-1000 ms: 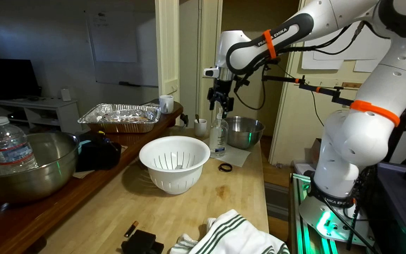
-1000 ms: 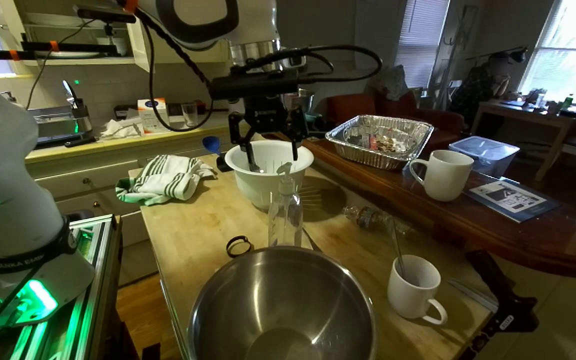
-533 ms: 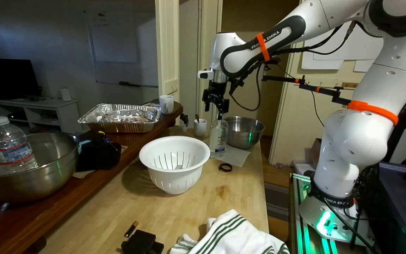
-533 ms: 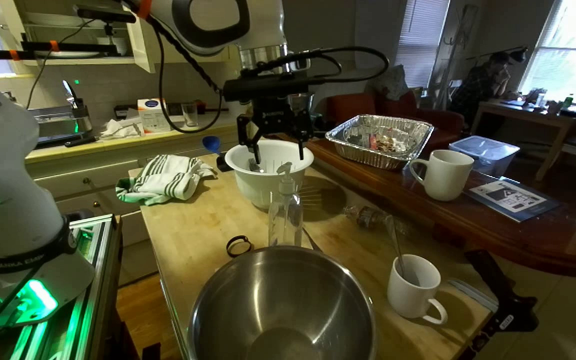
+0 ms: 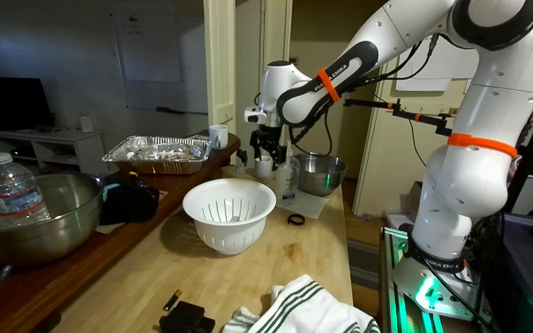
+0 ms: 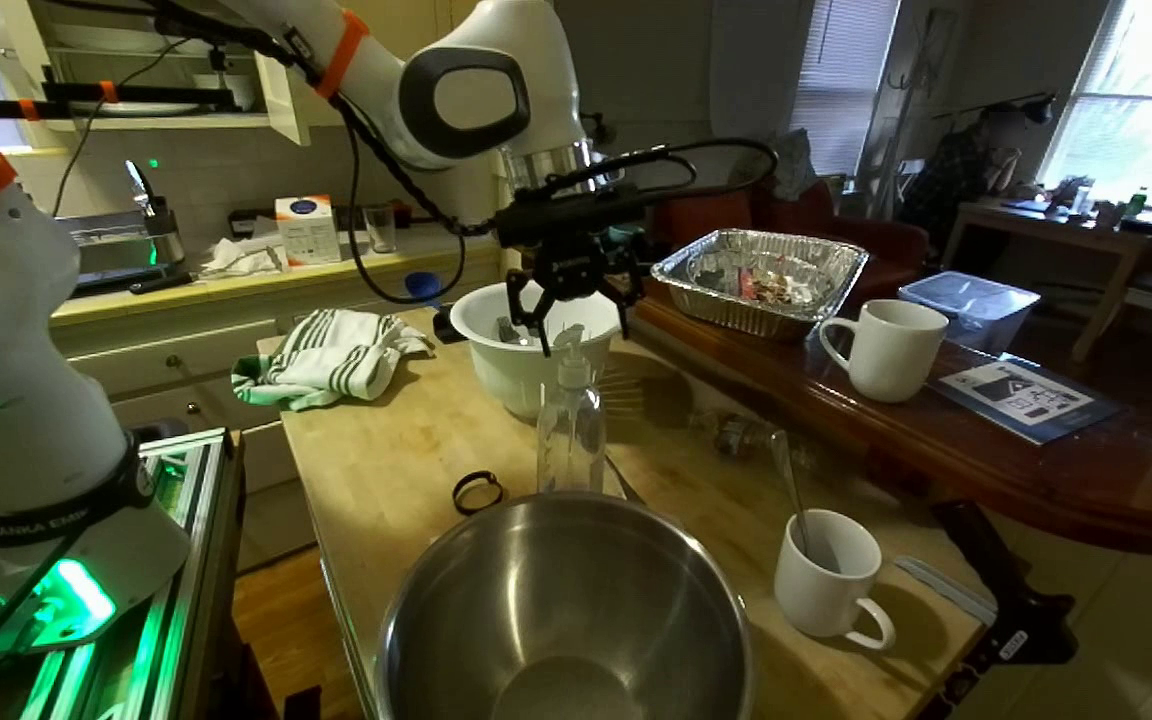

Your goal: Put the spoon inside the dish

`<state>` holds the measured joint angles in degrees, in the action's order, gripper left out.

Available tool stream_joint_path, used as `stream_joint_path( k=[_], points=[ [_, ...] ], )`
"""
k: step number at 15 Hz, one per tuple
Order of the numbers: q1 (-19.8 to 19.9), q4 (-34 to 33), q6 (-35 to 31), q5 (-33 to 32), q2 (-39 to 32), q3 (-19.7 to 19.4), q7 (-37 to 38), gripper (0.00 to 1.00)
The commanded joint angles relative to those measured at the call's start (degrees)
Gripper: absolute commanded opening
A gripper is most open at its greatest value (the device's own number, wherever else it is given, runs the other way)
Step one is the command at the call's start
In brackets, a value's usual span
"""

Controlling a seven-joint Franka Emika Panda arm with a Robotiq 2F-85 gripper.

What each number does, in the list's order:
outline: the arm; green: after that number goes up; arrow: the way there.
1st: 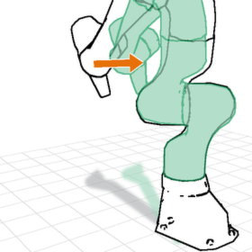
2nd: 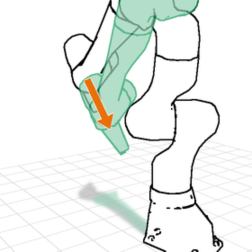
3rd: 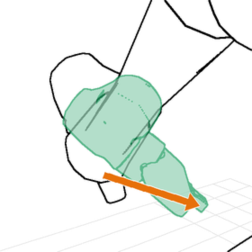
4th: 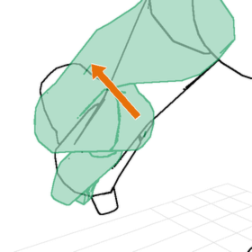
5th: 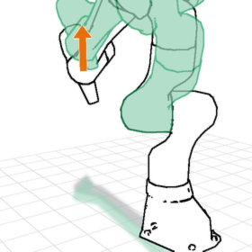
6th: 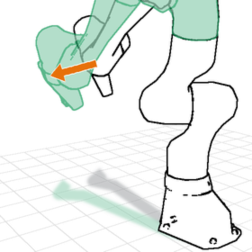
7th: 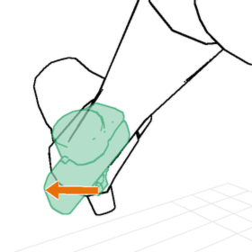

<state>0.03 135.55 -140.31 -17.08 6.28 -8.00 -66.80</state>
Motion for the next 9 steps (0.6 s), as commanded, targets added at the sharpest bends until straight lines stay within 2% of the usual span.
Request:
stream_joint_path(
  k=[1, 7, 8, 9],
  points=[
    [2.0, -1.9, -3.5, -3.5, -6.0, 1.1, 1.6, 1.00],
    [1.9, -4.1, -3.7, -6.1, -13.0, 2.7, 5.3, 1.00],
    [1.9, -4.4, -2.1, -6.0, -12.8, 2.9, 5.3, 1.00],
    [2.3, -2.7, -3.4, -4.4, -11.2, 3.2, 3.8, 1.00]
  ],
)
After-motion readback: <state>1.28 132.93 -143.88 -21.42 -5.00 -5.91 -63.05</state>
